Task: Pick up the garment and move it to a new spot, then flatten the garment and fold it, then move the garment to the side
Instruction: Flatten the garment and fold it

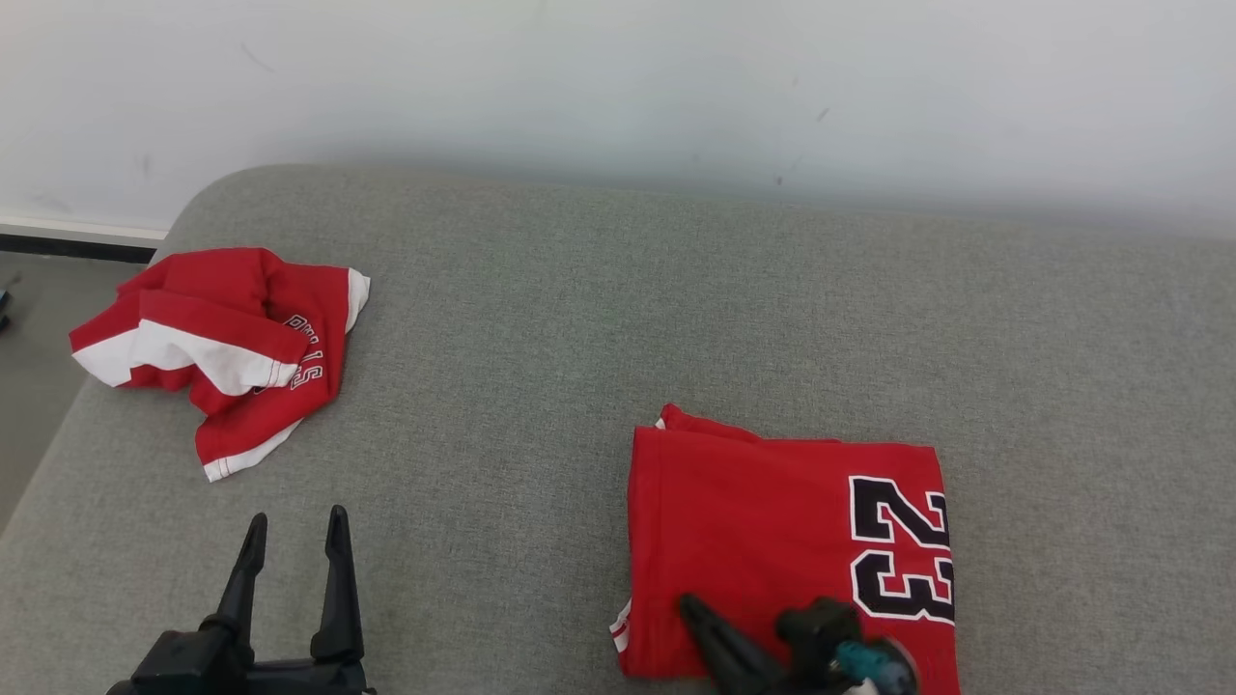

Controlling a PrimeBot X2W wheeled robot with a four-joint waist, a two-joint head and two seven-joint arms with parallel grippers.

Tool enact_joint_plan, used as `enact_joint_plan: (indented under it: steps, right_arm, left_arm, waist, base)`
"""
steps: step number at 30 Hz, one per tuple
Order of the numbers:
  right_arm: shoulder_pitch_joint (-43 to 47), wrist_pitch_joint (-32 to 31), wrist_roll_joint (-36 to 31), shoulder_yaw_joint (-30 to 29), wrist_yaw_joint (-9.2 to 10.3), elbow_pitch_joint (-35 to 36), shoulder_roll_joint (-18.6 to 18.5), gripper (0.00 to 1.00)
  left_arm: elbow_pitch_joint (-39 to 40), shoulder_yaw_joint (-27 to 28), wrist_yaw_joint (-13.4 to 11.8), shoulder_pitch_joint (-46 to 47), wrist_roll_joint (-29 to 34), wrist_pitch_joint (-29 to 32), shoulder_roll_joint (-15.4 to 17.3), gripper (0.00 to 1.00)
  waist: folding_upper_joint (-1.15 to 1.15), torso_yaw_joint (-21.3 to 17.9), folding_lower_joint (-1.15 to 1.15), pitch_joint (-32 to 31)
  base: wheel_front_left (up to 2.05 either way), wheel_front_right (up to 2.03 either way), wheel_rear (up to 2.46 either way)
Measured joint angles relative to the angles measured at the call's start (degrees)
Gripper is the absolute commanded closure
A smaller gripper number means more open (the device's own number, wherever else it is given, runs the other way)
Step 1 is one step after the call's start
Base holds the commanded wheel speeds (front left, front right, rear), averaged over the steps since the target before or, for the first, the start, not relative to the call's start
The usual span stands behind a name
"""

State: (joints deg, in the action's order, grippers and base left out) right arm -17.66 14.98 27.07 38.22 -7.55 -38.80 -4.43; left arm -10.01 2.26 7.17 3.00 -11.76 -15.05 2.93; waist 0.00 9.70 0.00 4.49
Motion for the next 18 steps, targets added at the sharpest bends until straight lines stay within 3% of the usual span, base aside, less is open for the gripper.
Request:
enact_joint_plan:
  steps: [3,7,18]
  right_arm:
    - [0.22,0.00,1.26,3.45,0.00,0.94,0.51,1.00]
    - [-0.73,0.00,2.13,1.35,0.00,3.69,0.03,1.00]
    - [1.68,0.01,-2.22,-14.12,0.00,13.00,-3.87,1.00]
  left_arm:
    - [0.00,0.00,0.23,0.02,-0.03,0.00,0.00,0.00]
    - [0.16,0.19,0.12,0.01,-0.33,0.01,0.00,0.00]
    - [0.73,0.14,-0.15,-0.37,-0.14,0.00,-0.01,0.00]
  waist:
    - [0.00,-0.06,0.00,0.02]
    - [0.00,-0.67,0.00,0.06]
    - [0.00,-4.13,0.00,-0.80]
  base:
    - [0.00,0.00,0.00]
    - [0.00,0.00,0.00]
    - [0.00,0.00,0.00]
